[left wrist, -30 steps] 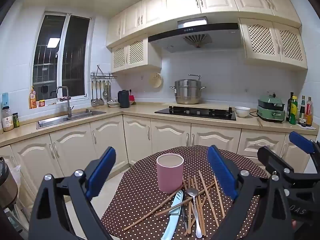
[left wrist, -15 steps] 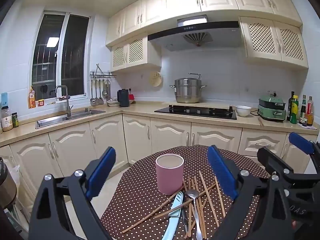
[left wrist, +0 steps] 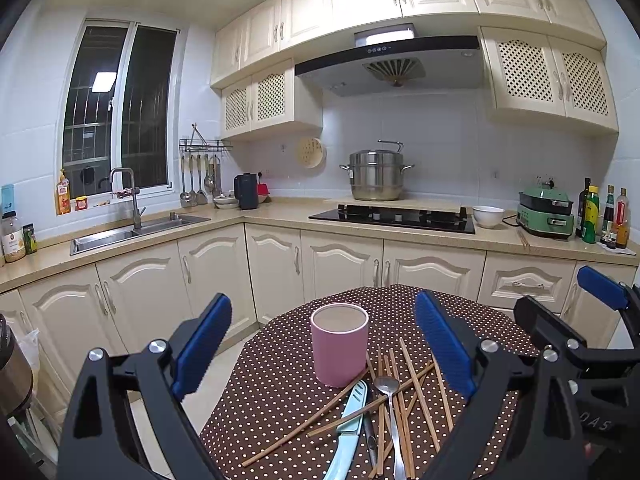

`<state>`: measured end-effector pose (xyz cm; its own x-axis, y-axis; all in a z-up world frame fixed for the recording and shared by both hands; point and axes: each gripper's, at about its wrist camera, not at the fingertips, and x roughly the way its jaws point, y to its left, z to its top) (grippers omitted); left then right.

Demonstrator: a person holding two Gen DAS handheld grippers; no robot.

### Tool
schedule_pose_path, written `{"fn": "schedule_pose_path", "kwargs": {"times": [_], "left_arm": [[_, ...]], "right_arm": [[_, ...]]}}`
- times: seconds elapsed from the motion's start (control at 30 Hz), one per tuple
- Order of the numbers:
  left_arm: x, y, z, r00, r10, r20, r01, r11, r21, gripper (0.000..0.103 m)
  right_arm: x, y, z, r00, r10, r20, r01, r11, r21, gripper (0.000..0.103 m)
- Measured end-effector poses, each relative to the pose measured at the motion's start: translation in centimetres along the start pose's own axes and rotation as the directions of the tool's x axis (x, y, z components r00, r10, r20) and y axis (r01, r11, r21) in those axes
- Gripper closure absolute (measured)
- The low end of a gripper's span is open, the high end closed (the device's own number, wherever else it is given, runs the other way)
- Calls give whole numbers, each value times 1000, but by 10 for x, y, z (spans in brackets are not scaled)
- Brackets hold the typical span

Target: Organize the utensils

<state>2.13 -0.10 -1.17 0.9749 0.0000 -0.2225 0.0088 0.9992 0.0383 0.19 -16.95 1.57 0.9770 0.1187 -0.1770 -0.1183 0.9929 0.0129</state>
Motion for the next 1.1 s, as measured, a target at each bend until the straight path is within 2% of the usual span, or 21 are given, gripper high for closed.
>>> {"fn": "schedule_pose_path", "kwargs": {"times": [1.1], "left_arm": [[15,4,1,999,-1,-35,1,1000,2,12]], "right_arm": [[13,-1,-3,999,7,-37,-7,1000,14,6]]}}
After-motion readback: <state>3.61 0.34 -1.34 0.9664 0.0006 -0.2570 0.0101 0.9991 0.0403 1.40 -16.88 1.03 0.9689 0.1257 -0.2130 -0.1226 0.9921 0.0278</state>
